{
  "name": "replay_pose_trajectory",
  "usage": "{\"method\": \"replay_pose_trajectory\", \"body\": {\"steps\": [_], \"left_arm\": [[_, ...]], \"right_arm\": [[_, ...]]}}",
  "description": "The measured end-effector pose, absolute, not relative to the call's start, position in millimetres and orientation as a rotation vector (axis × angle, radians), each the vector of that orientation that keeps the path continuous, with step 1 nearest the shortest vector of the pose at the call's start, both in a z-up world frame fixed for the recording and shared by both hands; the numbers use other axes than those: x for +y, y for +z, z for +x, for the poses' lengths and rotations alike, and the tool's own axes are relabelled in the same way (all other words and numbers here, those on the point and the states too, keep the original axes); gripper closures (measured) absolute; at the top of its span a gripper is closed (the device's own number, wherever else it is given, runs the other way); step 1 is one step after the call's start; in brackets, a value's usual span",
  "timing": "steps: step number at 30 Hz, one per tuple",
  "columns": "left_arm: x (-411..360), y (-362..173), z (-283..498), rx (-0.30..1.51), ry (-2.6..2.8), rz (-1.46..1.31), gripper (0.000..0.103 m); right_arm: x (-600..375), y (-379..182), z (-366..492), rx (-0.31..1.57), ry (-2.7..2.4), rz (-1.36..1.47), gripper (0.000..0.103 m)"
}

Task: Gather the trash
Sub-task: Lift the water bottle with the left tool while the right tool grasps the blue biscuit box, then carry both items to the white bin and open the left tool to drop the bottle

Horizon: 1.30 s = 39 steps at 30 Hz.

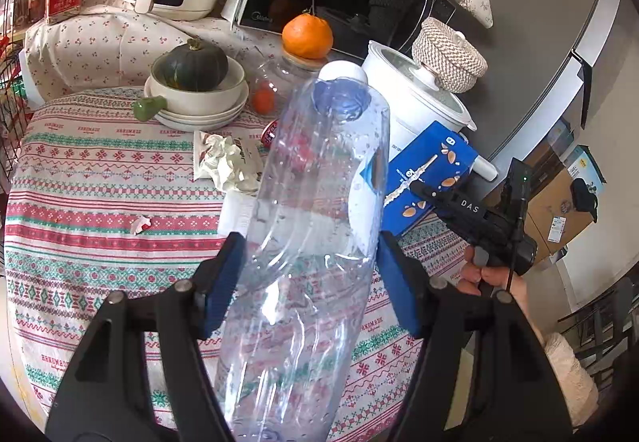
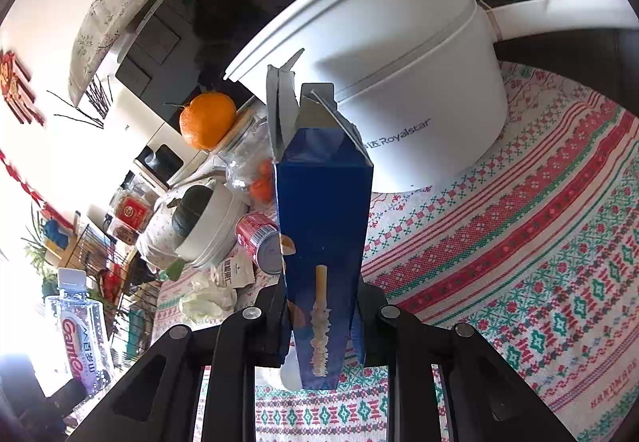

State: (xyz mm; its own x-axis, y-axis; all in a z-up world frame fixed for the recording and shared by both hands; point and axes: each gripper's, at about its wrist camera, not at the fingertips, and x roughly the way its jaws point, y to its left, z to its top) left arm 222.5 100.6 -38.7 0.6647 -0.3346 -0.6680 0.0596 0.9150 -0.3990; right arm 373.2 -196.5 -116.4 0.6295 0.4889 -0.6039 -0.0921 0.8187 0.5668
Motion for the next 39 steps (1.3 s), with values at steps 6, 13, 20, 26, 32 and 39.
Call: {"method": "replay_pose_trajectory", "body": {"steps": [6, 13, 20, 26, 32, 39], "left_arm": [[91, -30, 208, 0.787, -0.258, -0.347, 0.035], [61, -18, 188, 0.757, -0.335, -0.311, 0.035], [12, -19, 163, 0.765, -0.443, -0.227, 0.036], [-41, -36, 141, 0.826, -0.565, -0.149, 0.036], [-103, -54, 119, 0.901, -0.702, -0.033, 0.036], [-180, -80, 100, 0.978, -0.819, 0.062, 0.036]], "right_arm": [[-207, -71, 336, 0.809, 0.283, 0.41, 0.079], [-229, -20, 266, 0.783, 0.218, 0.314, 0.079], [-260, 7, 190, 0.797, 0.132, 0.282, 0.079], [-303, -3, 139, 0.869, 0.023, 0.319, 0.079], [-359, -24, 101, 0.919, -0.098, 0.355, 0.079], [-414, -63, 68, 1.022, -0.198, 0.401, 0.079]]}}
